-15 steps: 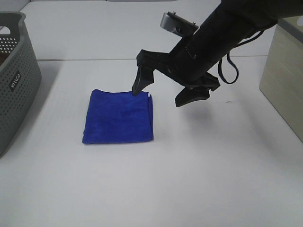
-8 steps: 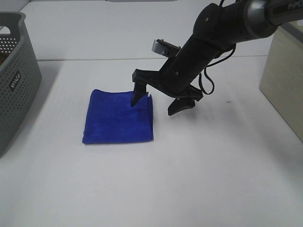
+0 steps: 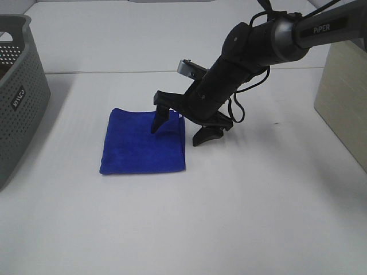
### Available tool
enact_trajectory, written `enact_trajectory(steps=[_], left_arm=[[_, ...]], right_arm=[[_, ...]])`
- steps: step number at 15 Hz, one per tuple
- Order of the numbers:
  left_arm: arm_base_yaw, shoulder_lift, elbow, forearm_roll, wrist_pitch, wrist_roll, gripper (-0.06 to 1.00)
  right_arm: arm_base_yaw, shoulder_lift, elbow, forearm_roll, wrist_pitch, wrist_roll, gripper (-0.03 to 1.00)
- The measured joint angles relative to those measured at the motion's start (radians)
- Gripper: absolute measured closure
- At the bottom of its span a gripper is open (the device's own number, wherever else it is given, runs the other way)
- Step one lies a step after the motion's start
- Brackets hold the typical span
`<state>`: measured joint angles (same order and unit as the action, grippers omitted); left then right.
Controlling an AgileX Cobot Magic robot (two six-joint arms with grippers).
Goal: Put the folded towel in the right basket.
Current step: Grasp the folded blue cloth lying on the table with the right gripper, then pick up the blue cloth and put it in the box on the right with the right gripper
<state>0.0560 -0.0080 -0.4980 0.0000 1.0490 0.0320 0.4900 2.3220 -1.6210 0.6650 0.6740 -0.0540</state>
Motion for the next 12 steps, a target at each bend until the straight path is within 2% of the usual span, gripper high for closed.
enact_trajectory(steps=[3,5,6,7,9,10,12], left_arm=[[0.0,0.0,0.0,0.0,0.0,0.0,-0.03],[0.0,0.0,0.0,0.0,0.0,0.0,-0.03],[0.0,0.0,0.0,0.0,0.0,0.0,-0.03],[0.0,0.0,0.0,0.0,0.0,0.0,-0.03],[0.0,0.0,0.0,0.0,0.0,0.0,-0.03],[0.0,0.0,0.0,0.0,0.0,0.0,-0.03],[0.0,0.0,0.0,0.0,0.0,0.0,-0.03]], right_arm=[[0.002,0.027,-0.009,0.153,0.013,-0.077,0.03],[0.031,0.056,-0.011,0.303,0.004,-0.165,0.11],[0.056,0.077,-0.011,0.394,-0.012,-0.204,0.21],[0.09,0.1,-0.011,0.471,-0.037,-0.24,0.39],[0.141,0.125,-0.009,0.531,-0.074,-0.281,0.82],[0.15,0.126,-0.009,0.536,-0.083,-0.294,0.91],[0.152,0.127,-0.009,0.546,-0.079,-0.302,0.91]])
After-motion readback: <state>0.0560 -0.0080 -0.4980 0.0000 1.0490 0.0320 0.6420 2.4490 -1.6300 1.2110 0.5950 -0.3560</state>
